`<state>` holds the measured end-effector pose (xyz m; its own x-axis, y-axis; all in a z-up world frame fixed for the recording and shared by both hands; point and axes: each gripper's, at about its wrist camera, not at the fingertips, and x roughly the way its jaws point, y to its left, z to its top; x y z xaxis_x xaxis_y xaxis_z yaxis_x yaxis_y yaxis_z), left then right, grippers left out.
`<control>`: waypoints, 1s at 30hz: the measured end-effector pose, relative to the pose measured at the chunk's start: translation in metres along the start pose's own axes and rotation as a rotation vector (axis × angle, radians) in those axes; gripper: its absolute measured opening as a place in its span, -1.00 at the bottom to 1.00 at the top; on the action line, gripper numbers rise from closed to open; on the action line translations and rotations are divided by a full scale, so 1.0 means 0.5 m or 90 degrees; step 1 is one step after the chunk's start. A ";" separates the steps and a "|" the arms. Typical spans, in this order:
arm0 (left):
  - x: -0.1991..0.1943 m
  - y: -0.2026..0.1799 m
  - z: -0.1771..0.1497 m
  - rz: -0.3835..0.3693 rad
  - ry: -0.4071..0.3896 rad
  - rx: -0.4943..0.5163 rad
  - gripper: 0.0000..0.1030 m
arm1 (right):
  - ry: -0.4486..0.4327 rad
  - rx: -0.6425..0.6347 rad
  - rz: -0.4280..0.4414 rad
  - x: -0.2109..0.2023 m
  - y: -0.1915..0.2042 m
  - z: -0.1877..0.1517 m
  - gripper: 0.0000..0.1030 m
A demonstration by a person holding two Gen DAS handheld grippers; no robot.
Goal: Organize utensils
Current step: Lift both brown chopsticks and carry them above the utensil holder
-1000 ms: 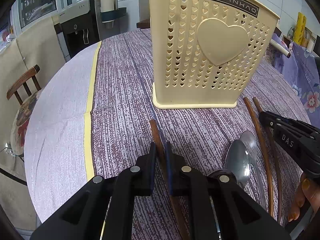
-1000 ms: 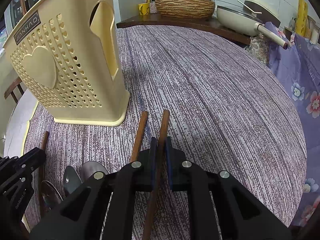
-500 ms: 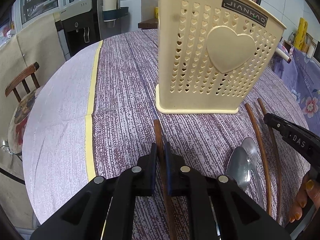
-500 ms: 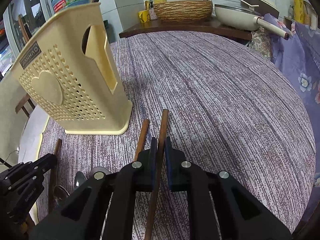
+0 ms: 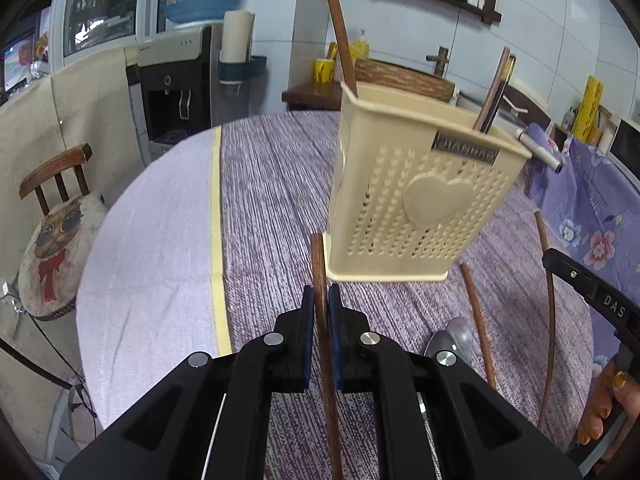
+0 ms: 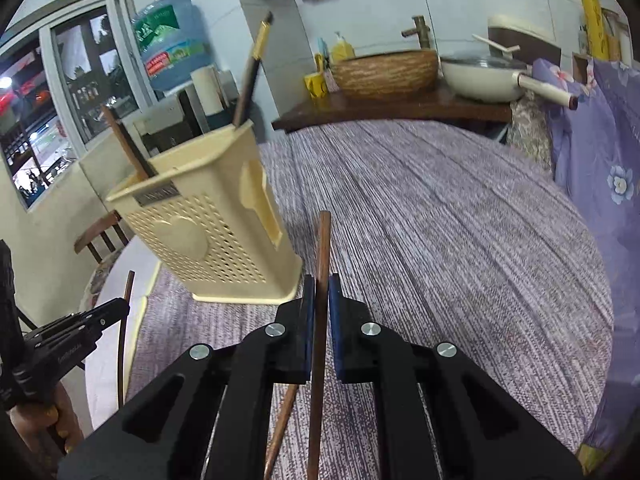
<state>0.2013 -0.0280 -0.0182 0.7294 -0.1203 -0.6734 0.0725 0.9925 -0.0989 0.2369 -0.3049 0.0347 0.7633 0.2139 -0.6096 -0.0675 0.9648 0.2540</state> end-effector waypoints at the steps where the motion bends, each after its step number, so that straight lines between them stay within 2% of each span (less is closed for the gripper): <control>1: -0.010 0.000 0.003 -0.002 -0.008 0.000 -0.84 | -0.008 -0.005 0.004 -0.011 0.005 0.003 -0.84; 16: -0.120 0.000 0.047 -0.029 -0.106 0.006 -0.85 | -0.099 -0.034 0.042 -0.150 0.032 0.043 -0.84; 30: -0.178 0.008 0.073 -0.061 -0.154 0.003 -0.85 | -0.126 -0.043 0.072 -0.189 0.044 0.070 -0.84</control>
<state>0.1615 -0.0123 0.0680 0.8604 -0.2055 -0.4663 0.1523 0.9769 -0.1496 0.1855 -0.3090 0.1241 0.8593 0.2930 -0.4192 -0.1968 0.9459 0.2578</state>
